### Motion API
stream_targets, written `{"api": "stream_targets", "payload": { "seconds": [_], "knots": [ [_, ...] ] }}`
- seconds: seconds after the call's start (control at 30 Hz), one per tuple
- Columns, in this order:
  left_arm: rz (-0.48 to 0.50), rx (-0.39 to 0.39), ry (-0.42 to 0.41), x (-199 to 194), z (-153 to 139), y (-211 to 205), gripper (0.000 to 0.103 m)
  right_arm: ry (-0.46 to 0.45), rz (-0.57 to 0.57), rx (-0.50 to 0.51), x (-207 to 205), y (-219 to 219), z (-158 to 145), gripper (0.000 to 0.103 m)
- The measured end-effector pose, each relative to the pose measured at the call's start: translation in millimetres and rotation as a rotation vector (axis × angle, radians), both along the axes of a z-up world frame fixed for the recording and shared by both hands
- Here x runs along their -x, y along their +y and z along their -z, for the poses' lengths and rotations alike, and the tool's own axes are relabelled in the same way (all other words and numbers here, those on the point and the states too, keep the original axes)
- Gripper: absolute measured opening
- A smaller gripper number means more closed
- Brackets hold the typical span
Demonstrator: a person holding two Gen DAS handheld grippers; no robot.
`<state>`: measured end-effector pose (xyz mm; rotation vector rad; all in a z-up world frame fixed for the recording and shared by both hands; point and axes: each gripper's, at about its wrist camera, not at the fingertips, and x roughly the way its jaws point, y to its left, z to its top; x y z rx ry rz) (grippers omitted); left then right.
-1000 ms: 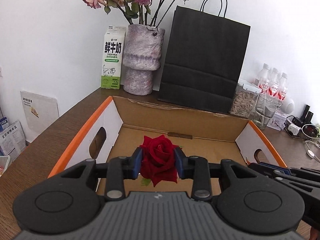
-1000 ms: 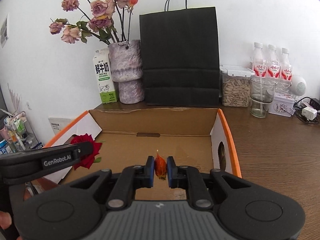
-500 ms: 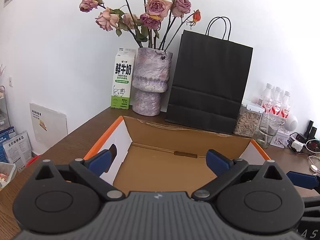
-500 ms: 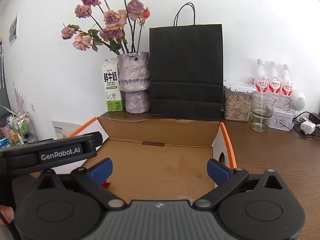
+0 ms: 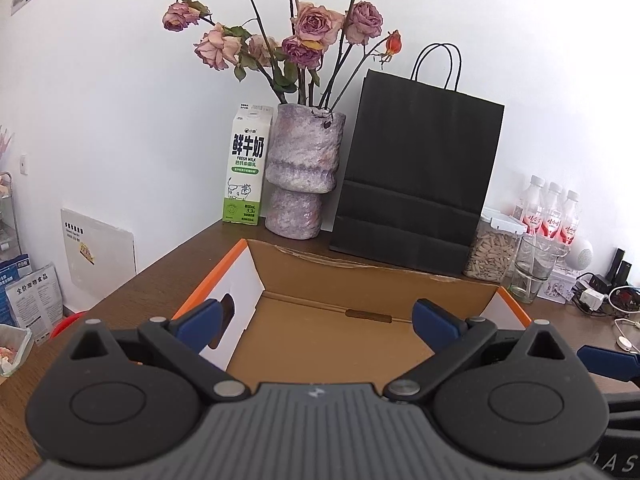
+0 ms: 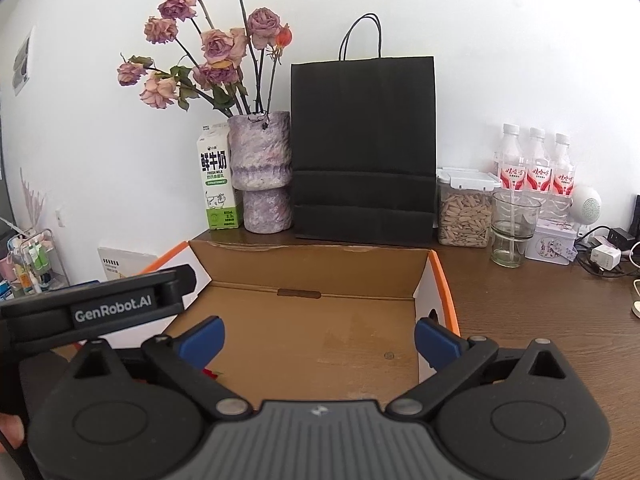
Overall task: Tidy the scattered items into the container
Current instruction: 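Carry the rose and orange toy into the box and open both grippers, then move both grippers back toward the purple pouch and plush toy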
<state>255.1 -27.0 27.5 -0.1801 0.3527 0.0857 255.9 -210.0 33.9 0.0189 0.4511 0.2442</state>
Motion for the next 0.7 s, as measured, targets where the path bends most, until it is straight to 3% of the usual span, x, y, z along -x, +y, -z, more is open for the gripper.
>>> {"api": "stream_targets", "payload": {
  "seconds": [0.4, 0.7],
  "knots": [
    [0.056, -0.003, -0.081, 44.0, -26.1, -5.5, 0.103, -0.084, -0.008, 0.027, 40.1, 3.5, -22.4, 0.102],
    [0.102, -0.033, -0.065, 92.1, -22.2, -2.3, 0.103, -0.093, 0.002, 0.027, 90.9, -5.7, -14.8, 0.103]
  ]
}}
